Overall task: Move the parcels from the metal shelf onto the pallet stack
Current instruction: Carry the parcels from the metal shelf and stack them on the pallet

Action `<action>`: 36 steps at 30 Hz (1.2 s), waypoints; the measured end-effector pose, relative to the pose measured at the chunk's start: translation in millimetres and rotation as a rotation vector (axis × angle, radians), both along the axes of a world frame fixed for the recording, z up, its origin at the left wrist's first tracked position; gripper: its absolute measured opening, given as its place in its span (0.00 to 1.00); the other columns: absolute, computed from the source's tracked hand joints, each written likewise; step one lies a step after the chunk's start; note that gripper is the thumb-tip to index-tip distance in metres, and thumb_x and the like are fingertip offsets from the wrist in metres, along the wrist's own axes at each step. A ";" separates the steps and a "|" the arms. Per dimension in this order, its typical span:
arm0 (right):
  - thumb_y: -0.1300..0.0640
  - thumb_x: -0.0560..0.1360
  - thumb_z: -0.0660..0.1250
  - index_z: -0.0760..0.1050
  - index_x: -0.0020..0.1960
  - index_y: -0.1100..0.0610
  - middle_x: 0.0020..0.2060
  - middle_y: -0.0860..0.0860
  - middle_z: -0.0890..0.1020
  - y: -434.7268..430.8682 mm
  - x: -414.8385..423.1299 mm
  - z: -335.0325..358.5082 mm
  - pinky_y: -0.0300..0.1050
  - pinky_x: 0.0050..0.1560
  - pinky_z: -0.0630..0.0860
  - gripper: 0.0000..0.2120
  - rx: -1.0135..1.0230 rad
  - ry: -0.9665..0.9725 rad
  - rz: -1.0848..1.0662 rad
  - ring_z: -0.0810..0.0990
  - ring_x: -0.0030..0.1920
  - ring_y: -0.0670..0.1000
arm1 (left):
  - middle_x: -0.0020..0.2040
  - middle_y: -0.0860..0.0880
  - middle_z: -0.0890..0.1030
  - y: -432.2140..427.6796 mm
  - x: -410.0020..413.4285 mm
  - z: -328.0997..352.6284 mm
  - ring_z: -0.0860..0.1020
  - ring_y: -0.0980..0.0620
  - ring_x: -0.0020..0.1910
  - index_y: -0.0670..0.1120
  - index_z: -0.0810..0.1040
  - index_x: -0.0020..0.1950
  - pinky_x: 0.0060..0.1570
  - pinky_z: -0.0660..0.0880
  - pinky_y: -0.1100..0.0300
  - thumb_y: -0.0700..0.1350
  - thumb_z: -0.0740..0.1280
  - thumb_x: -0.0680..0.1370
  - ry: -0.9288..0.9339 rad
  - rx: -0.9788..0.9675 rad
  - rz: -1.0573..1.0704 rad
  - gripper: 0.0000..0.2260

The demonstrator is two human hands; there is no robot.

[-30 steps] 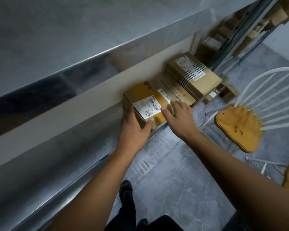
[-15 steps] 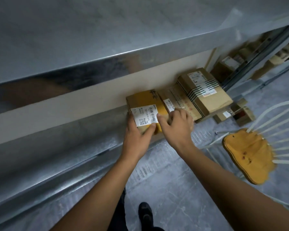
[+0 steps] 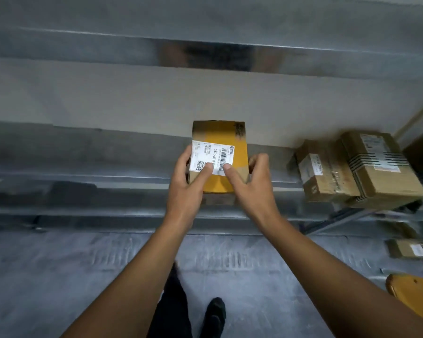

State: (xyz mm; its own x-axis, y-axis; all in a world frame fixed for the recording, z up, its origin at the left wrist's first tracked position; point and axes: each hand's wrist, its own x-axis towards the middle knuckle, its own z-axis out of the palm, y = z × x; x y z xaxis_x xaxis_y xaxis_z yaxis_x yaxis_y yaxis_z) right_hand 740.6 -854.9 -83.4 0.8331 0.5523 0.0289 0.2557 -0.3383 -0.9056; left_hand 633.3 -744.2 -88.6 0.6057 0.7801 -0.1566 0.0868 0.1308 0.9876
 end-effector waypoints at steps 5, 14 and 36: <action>0.42 0.80 0.72 0.66 0.64 0.49 0.62 0.47 0.78 56.8 -61.0 14.9 0.48 0.59 0.81 0.21 0.036 0.009 0.217 0.79 0.60 0.43 | 0.70 0.60 0.76 31.5 -85.6 9.5 0.77 0.64 0.64 0.65 0.67 0.77 0.49 0.77 0.72 0.53 0.72 0.80 -0.013 0.071 0.193 0.27; 0.47 0.80 0.72 0.68 0.69 0.51 0.67 0.50 0.76 193.5 -205.0 33.8 0.49 0.64 0.79 0.22 0.024 -0.075 0.543 0.76 0.63 0.42 | 0.71 0.58 0.75 125.2 -255.4 16.2 0.76 0.59 0.67 0.66 0.68 0.76 0.64 0.79 0.52 0.58 0.73 0.73 -0.046 0.113 0.513 0.32; 0.35 0.77 0.65 0.58 0.83 0.42 0.67 0.37 0.67 489.9 -603.0 8.7 0.32 0.57 0.70 0.38 0.014 -0.021 1.135 0.73 0.63 0.34 | 0.71 0.62 0.73 329.2 -651.6 7.8 0.74 0.63 0.65 0.82 0.60 0.64 0.53 0.74 0.64 0.63 0.69 0.74 0.138 0.099 1.095 0.26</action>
